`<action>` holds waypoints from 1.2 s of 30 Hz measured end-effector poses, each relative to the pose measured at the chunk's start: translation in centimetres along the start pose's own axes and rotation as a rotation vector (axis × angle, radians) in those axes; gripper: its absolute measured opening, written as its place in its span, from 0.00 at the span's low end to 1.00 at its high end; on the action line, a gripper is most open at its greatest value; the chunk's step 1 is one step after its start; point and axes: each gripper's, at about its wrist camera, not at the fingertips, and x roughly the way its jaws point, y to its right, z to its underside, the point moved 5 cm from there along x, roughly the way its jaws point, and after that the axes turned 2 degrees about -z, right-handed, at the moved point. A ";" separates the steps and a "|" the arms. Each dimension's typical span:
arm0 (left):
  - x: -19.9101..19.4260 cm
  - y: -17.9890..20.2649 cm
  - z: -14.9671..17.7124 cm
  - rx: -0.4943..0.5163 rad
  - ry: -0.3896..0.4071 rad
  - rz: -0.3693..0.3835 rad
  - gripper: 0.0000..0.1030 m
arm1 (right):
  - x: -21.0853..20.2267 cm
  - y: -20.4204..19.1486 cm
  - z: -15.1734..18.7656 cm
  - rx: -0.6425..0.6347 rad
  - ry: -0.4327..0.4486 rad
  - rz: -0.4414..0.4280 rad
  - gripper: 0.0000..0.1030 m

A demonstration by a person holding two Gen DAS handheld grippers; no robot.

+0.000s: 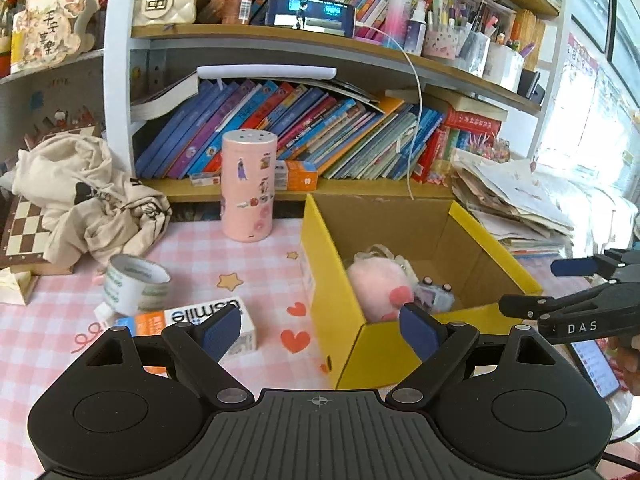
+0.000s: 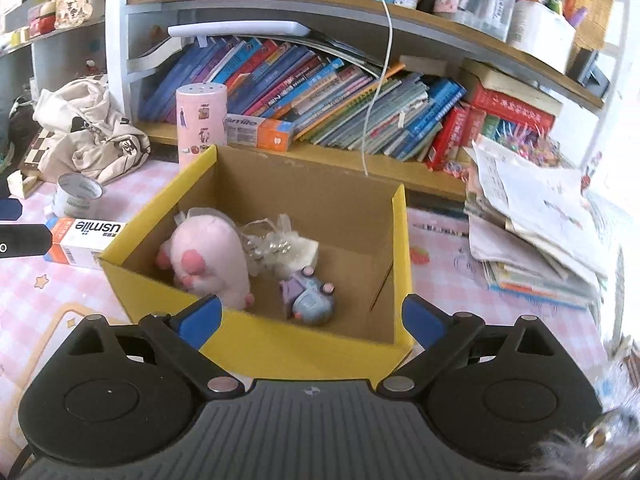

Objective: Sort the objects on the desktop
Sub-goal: 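Withdraw both open tools up and away from the yellow box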

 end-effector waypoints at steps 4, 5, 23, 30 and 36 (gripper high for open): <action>-0.9 -1.3 0.9 0.000 -0.011 0.016 0.90 | -0.4 -1.8 1.5 0.028 -0.038 0.010 0.95; -1.0 -1.6 1.1 0.000 -0.013 0.018 0.91 | -0.4 -2.3 1.9 0.032 -0.047 0.012 0.95; -3.5 -4.9 5.9 0.098 -0.065 -0.022 0.91 | -1.2 -10.2 7.1 0.108 -0.152 0.024 0.97; -4.4 -5.5 6.9 0.132 -0.081 0.001 0.92 | -1.1 -13.1 7.9 0.087 -0.183 0.007 0.98; -5.1 -6.9 7.7 0.123 -0.091 -0.007 0.92 | -0.8 -16.2 8.1 0.022 -0.200 -0.031 0.98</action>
